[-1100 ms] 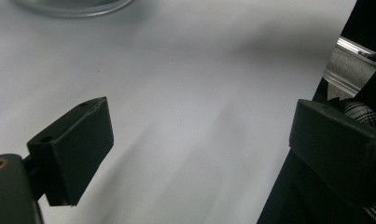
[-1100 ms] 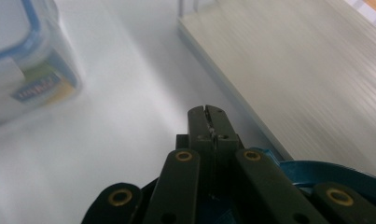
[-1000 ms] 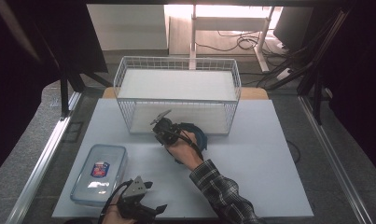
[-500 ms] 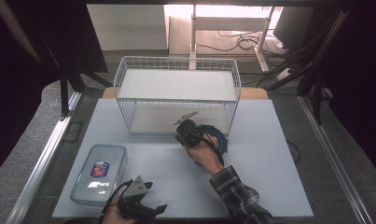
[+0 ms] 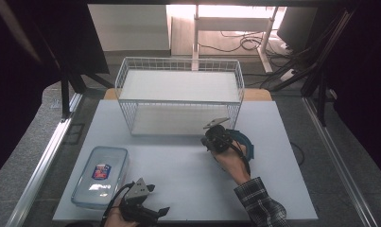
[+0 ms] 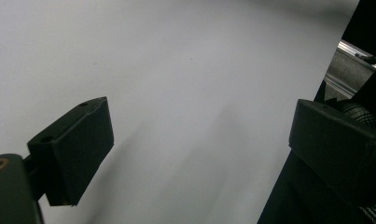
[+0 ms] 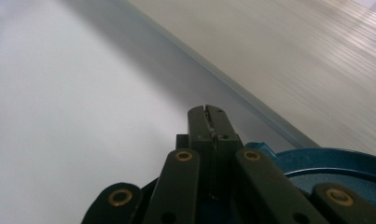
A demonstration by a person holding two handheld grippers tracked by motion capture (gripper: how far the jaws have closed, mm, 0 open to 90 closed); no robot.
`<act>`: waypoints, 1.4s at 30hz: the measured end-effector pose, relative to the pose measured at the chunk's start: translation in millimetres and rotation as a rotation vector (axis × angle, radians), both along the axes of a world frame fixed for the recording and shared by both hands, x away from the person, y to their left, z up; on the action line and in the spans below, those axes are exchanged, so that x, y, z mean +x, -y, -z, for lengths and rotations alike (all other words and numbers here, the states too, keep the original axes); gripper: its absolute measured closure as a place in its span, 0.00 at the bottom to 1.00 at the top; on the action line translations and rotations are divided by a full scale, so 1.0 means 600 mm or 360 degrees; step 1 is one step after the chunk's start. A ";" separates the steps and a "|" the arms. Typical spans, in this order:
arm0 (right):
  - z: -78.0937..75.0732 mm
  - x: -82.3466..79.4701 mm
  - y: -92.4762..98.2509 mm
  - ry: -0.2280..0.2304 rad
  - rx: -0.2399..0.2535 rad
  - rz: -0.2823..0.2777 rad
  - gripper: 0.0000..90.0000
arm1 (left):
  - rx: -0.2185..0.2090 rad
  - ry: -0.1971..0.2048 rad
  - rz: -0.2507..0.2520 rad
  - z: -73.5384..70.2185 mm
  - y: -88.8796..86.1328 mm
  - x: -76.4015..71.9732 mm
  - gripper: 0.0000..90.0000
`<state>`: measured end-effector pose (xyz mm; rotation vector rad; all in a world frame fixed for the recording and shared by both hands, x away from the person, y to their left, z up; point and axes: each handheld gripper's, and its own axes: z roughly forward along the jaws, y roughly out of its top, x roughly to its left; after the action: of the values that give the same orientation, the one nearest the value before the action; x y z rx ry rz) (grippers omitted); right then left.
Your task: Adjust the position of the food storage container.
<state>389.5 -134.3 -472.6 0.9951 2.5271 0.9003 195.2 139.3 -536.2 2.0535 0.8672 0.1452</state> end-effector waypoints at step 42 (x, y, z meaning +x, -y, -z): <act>-0.009 -0.095 0.186 0.0113 0.0208 0.0212 0.90 | 0.0066 0.0088 -0.0246 -0.115 -0.102 0.069 0.91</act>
<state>332.7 -245.6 -467.3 1.1342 2.3379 1.0519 236.9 200.5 -467.0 2.0103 0.9954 0.3049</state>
